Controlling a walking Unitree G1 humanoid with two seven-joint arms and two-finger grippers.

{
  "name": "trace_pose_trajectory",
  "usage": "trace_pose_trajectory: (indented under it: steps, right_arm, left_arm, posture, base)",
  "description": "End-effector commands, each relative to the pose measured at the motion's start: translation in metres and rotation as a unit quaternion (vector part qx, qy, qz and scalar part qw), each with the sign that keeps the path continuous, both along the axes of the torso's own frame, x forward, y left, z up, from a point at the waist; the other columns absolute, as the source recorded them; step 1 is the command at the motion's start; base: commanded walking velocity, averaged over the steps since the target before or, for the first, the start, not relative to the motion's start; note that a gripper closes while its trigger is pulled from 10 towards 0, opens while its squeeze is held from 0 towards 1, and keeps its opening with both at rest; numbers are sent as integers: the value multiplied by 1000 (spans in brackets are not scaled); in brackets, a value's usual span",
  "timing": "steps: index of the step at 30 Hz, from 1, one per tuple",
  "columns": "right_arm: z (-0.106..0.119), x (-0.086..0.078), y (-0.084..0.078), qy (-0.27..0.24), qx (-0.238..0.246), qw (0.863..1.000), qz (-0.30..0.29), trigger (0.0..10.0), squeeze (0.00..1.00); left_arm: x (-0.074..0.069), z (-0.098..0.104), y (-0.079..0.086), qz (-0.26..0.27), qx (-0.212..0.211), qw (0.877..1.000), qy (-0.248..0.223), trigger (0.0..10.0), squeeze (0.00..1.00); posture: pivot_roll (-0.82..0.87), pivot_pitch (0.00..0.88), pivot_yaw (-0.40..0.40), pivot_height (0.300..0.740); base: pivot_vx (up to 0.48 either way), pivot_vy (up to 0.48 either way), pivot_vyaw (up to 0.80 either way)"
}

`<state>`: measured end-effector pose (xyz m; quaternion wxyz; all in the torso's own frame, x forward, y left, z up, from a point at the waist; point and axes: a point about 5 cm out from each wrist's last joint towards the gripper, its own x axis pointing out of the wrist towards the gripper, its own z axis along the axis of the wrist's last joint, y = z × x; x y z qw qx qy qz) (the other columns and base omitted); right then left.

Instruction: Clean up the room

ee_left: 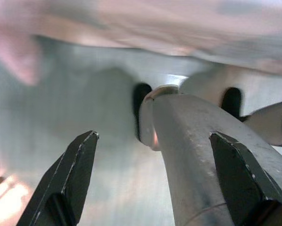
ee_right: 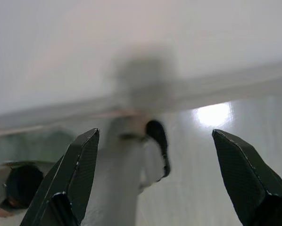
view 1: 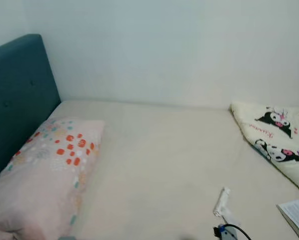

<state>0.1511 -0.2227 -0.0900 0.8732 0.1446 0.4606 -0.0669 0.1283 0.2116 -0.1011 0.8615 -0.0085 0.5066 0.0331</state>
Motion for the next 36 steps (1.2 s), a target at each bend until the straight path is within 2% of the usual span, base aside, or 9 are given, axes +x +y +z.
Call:
trace_pose_trajectory:
  steps: [1, 3, 4, 7, 10, 11, 14, 31, 36]
  right_arm:
    - [9, 17, -4, -36, -3, 999, -8, 10000, 0]
    - [15, 30, -3, -58, -3, 998, -5, 10000, 0]
    - [15, 30, -3, -58, -3, 998, -5, 10000, 0]
    - [25, 51, 1, -94, -2, 996, 8, 10000, 0]
    - [30, 59, 2, -107, -2, 994, 15, 10000, 0]
    - [38, 73, 4, -130, -2, 991, 27, 10000, 0]
    - [45, 83, 8, -148, -1, 988, 41, 10000, 0]
    - [59, 102, 12, -183, -3, 981, 69, 10000, 0]
    - [60, 104, 12, -185, -5, 980, 71, 10000, 0]
  left_arm:
    - [8, 3, 0, 0, -7, 1000, -14, 10000, 0]
    - [16, 6, 0, -3, -9, 1000, -26, 10000, 0]
    - [16, 6, 0, -3, -9, 1000, -26, 10000, 0]
    - [28, 10, 0, -10, -11, 999, -42, 10000, 0]
    - [32, 12, -1, -13, -13, 999, -48, 10000, 0]
    - [39, 15, -4, -17, -16, 998, -59, 10000, 0]
    - [45, 17, -8, -19, -21, 997, -69, 10000, 0]
    - [52, 20, -12, -23, -27, 996, -85, 10000, 0]
    - [53, 20, -12, -8, -29, 996, -87, 10000, 0]
  posture:
    - [-54, 0, -63, 740]
    - [-55, 0, -62, 740]
    - [-55, 0, -62, 740]
    - [-56, 0, -61, 740]
    - [-57, 0, -61, 740]
    - [-56, 0, -61, 740]
    - [-56, 0, -62, 740]
    - [-60, 0, -58, 740]
    - [-60, 0, -58, 740]
  base:
    - [0, -480, 0]
    - [0, -480, 0]
    - [0, -480, 0]
    - [0, -480, 0]
    - [0, -480, 0]
    - [0, -480, 0]
    - [0, -480, 0]
    - [0, -480, 0]
    - [0, -158, 0]
